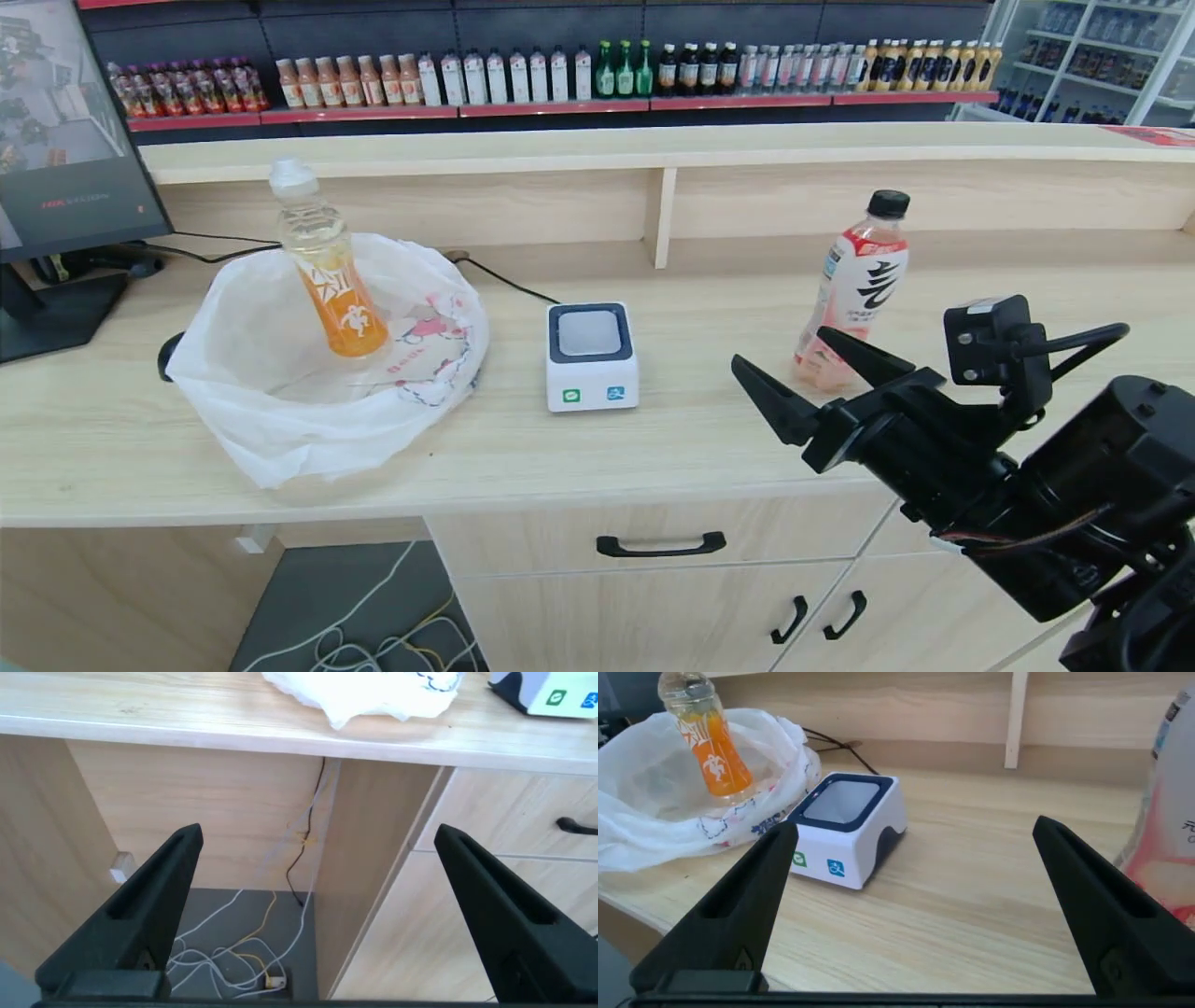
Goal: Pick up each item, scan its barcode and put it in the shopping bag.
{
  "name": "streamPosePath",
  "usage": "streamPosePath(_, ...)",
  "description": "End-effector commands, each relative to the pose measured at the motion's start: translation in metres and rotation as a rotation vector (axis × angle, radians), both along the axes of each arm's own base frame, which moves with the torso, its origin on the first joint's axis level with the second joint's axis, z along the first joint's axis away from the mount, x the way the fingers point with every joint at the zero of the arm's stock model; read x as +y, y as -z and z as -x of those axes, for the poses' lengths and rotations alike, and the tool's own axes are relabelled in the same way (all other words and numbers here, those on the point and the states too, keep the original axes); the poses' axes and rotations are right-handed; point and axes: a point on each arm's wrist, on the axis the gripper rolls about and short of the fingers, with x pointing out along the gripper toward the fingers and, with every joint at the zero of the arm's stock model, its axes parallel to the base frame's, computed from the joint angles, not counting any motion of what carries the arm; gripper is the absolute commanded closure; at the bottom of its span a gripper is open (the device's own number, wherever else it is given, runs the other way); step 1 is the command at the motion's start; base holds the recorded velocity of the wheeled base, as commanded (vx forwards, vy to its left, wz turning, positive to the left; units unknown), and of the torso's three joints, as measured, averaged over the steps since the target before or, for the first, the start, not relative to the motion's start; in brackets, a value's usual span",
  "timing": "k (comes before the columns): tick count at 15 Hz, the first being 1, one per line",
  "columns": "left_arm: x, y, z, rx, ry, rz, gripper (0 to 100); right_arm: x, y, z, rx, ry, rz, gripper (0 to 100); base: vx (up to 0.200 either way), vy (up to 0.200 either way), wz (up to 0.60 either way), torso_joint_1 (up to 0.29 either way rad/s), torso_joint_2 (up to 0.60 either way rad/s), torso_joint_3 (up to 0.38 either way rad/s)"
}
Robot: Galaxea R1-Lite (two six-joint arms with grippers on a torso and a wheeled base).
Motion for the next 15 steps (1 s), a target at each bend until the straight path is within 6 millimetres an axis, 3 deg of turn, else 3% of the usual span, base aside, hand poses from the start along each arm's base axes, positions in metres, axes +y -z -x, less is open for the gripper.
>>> streamPosePath(1,0.000,0.000,0.000,0.000,-0.001,0.000,0,0.000,0.001,0.000,0.001,-0.001,0.001,0,0.000,-0.200,0.00,0.002,0.01,0.002)
streamPosePath(8,0.000,0.000,0.000,0.002,-0.001,0.000,0,0.001,0.000,-0.004,-0.004,0.005,0.000,0,0.000,-0.200,0.00,0.003,0.00,0.002)
streamPosePath(12,0.000,0.000,0.000,0.000,-0.001,-0.001,0,0.002,0.003,-0.006,0.003,0.006,0.007,0,0.000,0.000,0.00,0.000,0.00,0.000)
streamPosePath(15,0.000,0.000,0.000,0.000,-0.001,-0.004,0,0.016,0.001,-0.004,-0.032,-0.021,0.039,0,0.000,0.000,0.00,0.000,0.00,0.000)
